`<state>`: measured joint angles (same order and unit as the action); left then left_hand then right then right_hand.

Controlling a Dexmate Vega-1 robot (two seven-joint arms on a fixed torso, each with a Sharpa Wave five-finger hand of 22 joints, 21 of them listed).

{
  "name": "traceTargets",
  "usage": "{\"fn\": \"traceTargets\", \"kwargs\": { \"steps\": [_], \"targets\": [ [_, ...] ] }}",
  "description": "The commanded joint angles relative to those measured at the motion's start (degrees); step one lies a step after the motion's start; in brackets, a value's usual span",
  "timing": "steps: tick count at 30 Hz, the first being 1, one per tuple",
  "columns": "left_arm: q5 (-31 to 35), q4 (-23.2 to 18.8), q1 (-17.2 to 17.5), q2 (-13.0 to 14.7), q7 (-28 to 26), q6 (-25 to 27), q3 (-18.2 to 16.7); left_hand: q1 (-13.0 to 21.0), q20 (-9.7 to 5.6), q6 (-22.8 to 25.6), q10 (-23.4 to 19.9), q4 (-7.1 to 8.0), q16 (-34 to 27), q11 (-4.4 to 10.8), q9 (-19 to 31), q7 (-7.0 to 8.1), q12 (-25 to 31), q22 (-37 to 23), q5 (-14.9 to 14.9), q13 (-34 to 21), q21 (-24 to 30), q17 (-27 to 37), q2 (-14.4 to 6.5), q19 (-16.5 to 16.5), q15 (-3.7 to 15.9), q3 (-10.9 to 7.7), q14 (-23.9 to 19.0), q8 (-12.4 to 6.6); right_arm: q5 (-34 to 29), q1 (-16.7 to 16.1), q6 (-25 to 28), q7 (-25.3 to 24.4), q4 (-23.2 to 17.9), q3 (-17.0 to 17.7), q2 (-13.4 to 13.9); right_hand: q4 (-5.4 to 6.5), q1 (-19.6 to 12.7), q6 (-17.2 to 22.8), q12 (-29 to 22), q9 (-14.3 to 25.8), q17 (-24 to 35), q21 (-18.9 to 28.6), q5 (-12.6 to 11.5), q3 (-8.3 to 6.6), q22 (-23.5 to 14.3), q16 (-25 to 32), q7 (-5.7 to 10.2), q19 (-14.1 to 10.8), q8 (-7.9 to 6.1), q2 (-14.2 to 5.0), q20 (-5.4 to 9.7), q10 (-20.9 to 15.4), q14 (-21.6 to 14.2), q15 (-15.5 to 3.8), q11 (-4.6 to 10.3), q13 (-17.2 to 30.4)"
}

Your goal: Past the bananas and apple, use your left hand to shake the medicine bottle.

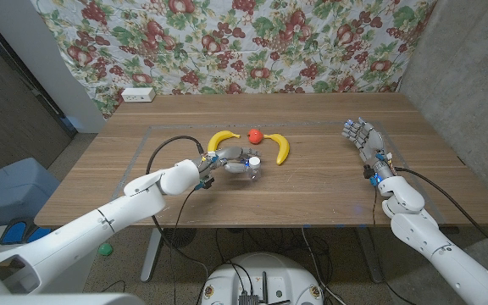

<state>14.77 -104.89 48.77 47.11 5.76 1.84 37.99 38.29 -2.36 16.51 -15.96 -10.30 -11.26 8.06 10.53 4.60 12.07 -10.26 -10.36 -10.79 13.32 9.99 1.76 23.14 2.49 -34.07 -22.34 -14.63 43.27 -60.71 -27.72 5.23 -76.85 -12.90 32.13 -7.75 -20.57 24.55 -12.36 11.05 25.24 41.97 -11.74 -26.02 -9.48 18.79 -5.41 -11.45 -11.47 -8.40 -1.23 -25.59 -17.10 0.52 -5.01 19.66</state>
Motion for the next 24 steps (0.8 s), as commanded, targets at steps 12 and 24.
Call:
{"fn": "traceTargets", "kwargs": {
  "steps": [12,24],
  "targets": [
    [-4.17,2.73,1.88,-3.29,-4.47,-2.16,-0.47,7.36,1.70,11.32,-13.18,-0.04,-0.87,2.64,0.47,-0.11,2.97,-0.52,0.14,-0.42,0.01,0.11,-5.65,1.30,8.35,0.77,-5.17,-1.97,0.03,-0.43,0.21,-0.26,-0.19,0.17,0.15,-0.08,0.15,0.42,-0.29,0.32,-0.11,-0.43,-0.16,0.08,-0.29,0.41,-0.02,-0.77,-0.29,-0.69,-0.05,-0.35,-0.46,0.07,-0.13,-0.05],
    [-4.07,1.79,3.12,-3.81,-7.37,-0.23,-0.47,13.38,2.35,26.95,-31.45,-0.19,-0.86,1.79,1.34,-2.71,7.31,-0.65,-0.05,-1.17,0.68,-0.04,-10.88,3.22,9.28,1.88,-10.15,-5.80,-0.04,-0.75,0.32,-0.44,-0.73,0.21,0.33,-0.12,0.16,0.40,-0.31,0.32,-0.17,-0.79,-0.18,0.09,-0.30,0.40,-0.02,-0.89,-0.27,-0.71,-0.05,-0.33,-0.39,0.10,0.00,-0.16]
  ]
}}
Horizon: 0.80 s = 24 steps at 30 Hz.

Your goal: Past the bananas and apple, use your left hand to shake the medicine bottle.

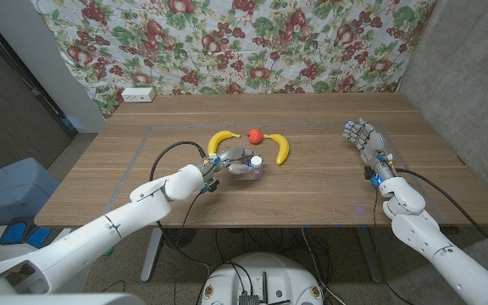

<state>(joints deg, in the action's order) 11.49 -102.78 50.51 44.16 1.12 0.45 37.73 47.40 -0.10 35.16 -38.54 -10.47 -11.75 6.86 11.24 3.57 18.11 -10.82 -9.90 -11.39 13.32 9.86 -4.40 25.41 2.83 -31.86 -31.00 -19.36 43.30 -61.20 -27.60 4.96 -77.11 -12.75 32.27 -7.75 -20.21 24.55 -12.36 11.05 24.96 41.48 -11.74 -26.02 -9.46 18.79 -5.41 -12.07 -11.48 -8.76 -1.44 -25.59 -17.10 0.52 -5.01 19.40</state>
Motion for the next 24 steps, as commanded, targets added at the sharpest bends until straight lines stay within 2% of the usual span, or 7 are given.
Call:
{"fn": "traceTargets", "kwargs": {
  "steps": [1,7,18,24],
  "targets": [
    [-0.73,-0.40,1.44,-0.83,-2.88,1.25,-0.20,4.49,0.09,8.58,-9.31,0.01,-0.45,3.05,0.68,-1.81,1.36,-0.09,-0.52,-0.59,0.73,0.13,-4.97,1.07,9.14,-0.40,-1.80,-1.14,0.01,-0.25,0.18,-0.04,-0.44,0.06,0.18,-0.13,-0.19,0.39,-0.30,0.32,0.11,-0.33,-0.18,0.09,-0.31,0.39,-0.03,-0.29,-0.26,-0.36,0.17,-0.30,-0.38,0.11,0.04,0.09],
    [-0.74,-0.85,2.02,-0.79,-4.14,1.41,-0.44,5.19,-0.08,9.14,-10.68,0.07,-0.68,2.70,0.89,-2.05,1.68,-0.10,-0.55,-0.80,0.92,0.25,-5.50,1.55,9.57,-0.54,-2.87,-1.32,-0.03,-0.26,0.20,0.08,-0.47,0.03,0.26,-0.14,-0.18,0.41,-0.30,0.32,0.09,-0.45,-0.18,0.10,-0.32,0.39,0.01,-0.34,-0.27,-0.36,0.17,-0.29,-0.35,0.07,0.04,0.06],
    [-0.28,-1.51,3.15,-1.32,-7.83,0.95,-1.35,6.77,-0.83,10.01,-13.87,0.14,-1.35,3.27,2.09,-2.75,2.69,-0.12,-0.55,-1.62,1.48,0.56,-5.99,2.95,10.09,-0.72,-5.70,-2.11,-0.21,-0.30,0.09,-0.06,-0.50,0.00,0.24,-0.17,-0.16,0.39,-0.35,0.32,0.05,-0.74,-0.20,0.11,-0.32,0.42,0.00,-0.45,-0.25,-0.35,0.17,-0.38,-0.39,0.15,0.06,-0.03],
    [-1.34,-1.90,3.77,-1.72,-9.07,0.85,-2.27,6.84,-0.88,9.76,-14.70,0.75,-1.49,3.49,2.65,-2.84,2.95,-0.14,-0.49,-1.97,1.66,0.66,-6.48,3.35,9.92,-0.91,-6.70,-2.31,-0.41,-0.45,0.08,-0.20,-0.61,-0.04,0.32,-0.18,-0.16,0.40,-0.35,0.32,0.03,-0.91,-0.20,0.12,-0.33,0.41,-0.03,-0.49,-0.25,-0.36,0.18,-0.37,-0.35,0.21,-0.02,-0.07]
  ]
}}
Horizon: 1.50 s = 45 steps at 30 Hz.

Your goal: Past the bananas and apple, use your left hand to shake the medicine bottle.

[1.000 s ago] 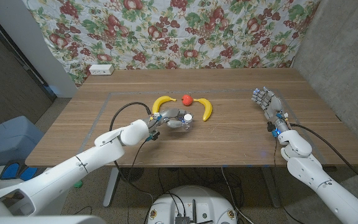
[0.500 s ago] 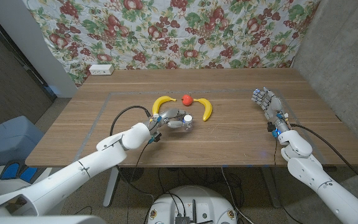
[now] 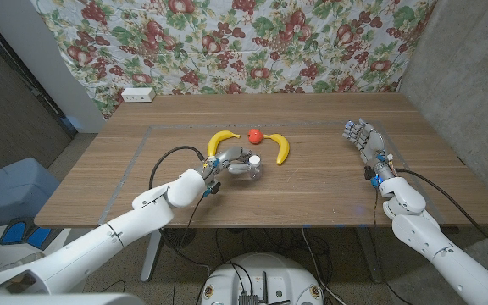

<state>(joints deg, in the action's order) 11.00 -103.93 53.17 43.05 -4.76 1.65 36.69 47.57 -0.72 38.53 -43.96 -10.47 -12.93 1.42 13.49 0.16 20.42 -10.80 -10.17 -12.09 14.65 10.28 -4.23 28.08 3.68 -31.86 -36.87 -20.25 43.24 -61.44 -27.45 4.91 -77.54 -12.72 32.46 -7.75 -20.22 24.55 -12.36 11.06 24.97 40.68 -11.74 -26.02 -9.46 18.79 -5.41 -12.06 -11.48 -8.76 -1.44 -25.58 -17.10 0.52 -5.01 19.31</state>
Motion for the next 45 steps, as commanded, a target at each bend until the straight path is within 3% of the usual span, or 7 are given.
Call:
{"fn": "traceTargets", "kwargs": {
  "steps": [1,7,13,17,31,45],
  "targets": [
    [-1.09,-0.86,1.23,-0.71,-3.42,-0.22,-1.43,6.67,-0.27,6.35,-9.37,0.77,-0.33,8.85,0.43,0.62,0.66,-0.16,-0.21,-1.29,0.34,0.24,-6.67,0.71,9.08,-0.91,-0.88,-1.43,-0.20,-0.27,0.03,-0.31,-0.30,-0.02,0.05,-0.19,-0.16,0.41,-0.35,0.32,0.01,-0.14,-0.21,0.11,-0.34,0.42,-0.01,-0.51,-0.26,-0.37,0.18,-0.35,-0.36,0.23,0.06,0.01],
    [-1.98,-1.29,2.09,-1.27,-5.56,-0.14,-2.59,6.89,-0.64,6.42,-11.02,1.04,-0.42,8.28,1.15,0.19,1.28,-0.19,-0.13,-1.75,0.46,0.35,-6.88,0.94,9.41,-1.21,-1.81,-1.91,-0.43,-0.15,0.04,-0.23,-0.22,-0.16,0.12,-0.20,-0.16,0.42,-0.34,0.32,0.02,-0.27,-0.21,0.11,-0.34,0.46,-0.06,-0.59,-0.26,-0.38,0.16,-0.31,-0.40,0.08,0.05,-0.03],
    [-2.47,-1.56,3.02,-1.96,-7.79,0.00,-3.37,8.15,-1.50,7.11,-13.55,0.77,-1.20,9.27,2.36,-0.40,2.26,-0.24,0.07,-2.63,0.76,0.81,-6.96,1.49,9.90,-1.56,-4.18,-2.98,-0.46,0.12,0.06,-0.14,-0.07,-0.30,0.01,-0.22,-0.17,0.39,-0.35,0.32,0.00,-0.42,-0.22,0.11,-0.35,0.44,0.01,-0.66,-0.25,-0.38,0.17,-0.32,-0.35,0.14,-0.07,-0.08],
    [-3.74,-1.58,3.58,-2.51,-8.73,0.00,-4.08,8.98,-1.63,7.48,-14.37,0.56,-1.41,8.95,2.99,-0.62,2.61,-0.29,0.25,-3.12,0.94,1.00,-6.80,1.77,9.94,-1.54,-4.93,-3.55,-0.54,0.25,0.19,-0.19,-0.10,-0.42,-0.02,-0.24,-0.17,0.38,-0.37,0.32,-0.03,-0.55,-0.22,0.11,-0.35,0.44,-0.04,-0.70,-0.24,-0.38,0.20,-0.34,-0.33,0.14,-0.01,-0.11],
    [-7.97,-2.13,4.38,-3.10,-9.84,-0.10,-6.22,10.19,-1.61,7.61,-15.05,0.46,-1.61,8.20,4.07,-1.03,2.95,-0.37,0.39,-3.95,1.17,1.25,-6.61,1.97,9.96,-1.23,-5.75,-4.29,-1.03,0.87,0.41,-0.21,-0.14,-0.94,-0.12,-0.25,-0.17,0.38,-0.38,0.32,-0.06,-0.93,-0.23,0.11,-0.36,0.46,-0.05,-0.82,-0.24,-0.41,0.20,-0.28,-0.33,0.12,0.13,-0.20],
    [-12.26,-3.17,5.54,-2.69,-10.49,0.09,-8.55,11.22,-1.80,7.82,-15.35,0.44,-1.68,8.42,5.06,-1.39,3.23,-0.45,0.45,-4.77,1.43,1.42,-6.50,2.22,9.98,-0.81,-6.28,-4.91,-1.85,1.87,0.59,-0.68,-0.05,-1.57,-0.37,-0.28,-0.17,0.40,-0.42,0.32,-0.07,-1.29,-0.24,0.11,-0.37,0.47,-0.05,-0.96,-0.25,-0.41,0.19,-0.32,-0.26,0.04,0.04,-0.28]
  ]
}}
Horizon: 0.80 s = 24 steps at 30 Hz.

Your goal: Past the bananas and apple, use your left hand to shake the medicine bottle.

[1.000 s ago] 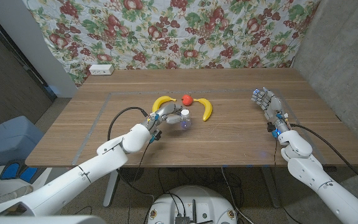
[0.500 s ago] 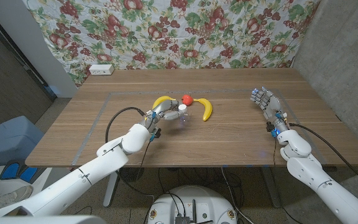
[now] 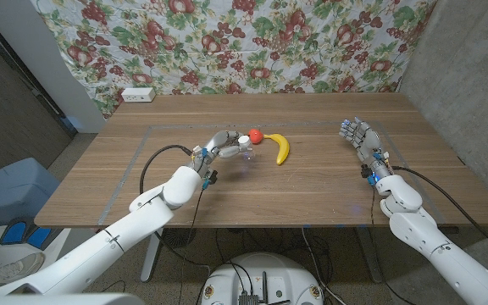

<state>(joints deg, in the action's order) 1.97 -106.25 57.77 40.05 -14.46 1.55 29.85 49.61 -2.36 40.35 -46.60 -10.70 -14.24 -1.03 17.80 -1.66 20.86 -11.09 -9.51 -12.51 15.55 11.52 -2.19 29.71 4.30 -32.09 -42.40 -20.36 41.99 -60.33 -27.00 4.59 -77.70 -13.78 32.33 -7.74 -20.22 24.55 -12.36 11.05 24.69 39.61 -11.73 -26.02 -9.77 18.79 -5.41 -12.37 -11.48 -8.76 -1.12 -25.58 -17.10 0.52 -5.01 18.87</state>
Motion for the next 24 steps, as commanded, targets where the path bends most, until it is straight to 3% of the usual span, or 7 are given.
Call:
{"fn": "traceTargets", "kwargs": {
  "steps": [1,24],
  "targets": [
    [-3.55,-0.96,1.06,0.40,-0.74,0.21,-1.85,9.22,-0.17,6.02,-12.72,0.68,-0.37,10.83,0.79,0.39,2.80,-0.16,-0.22,-4.40,0.55,0.19,-8.55,0.59,9.36,-0.57,-0.77,-4.84,-0.70,0.80,0.08,-0.33,0.15,-0.56,-0.23,-0.28,-0.18,0.39,-0.40,0.32,0.20,-0.26,-0.25,0.11,-0.05,0.46,-0.05,-0.64,-0.24,-0.42,-0.11,-0.28,-0.24,0.02,0.09,0.15],
    [-11.99,-1.94,3.48,-0.16,-2.26,0.37,-6.09,10.16,-0.17,6.15,-13.25,0.74,-0.36,10.89,1.95,0.15,3.26,-0.22,-0.19,-5.38,0.77,0.28,-8.42,0.62,9.37,-0.02,-1.33,-5.42,-1.45,1.13,0.25,-1.30,-0.25,-1.09,-0.48,-0.33,-0.24,0.41,-0.47,0.31,0.12,-0.85,-0.28,0.08,-0.07,0.48,-0.05,-0.88,-0.25,-0.45,-0.03,-0.34,-0.22,0.02,0.20,0.02]
  ]
}}
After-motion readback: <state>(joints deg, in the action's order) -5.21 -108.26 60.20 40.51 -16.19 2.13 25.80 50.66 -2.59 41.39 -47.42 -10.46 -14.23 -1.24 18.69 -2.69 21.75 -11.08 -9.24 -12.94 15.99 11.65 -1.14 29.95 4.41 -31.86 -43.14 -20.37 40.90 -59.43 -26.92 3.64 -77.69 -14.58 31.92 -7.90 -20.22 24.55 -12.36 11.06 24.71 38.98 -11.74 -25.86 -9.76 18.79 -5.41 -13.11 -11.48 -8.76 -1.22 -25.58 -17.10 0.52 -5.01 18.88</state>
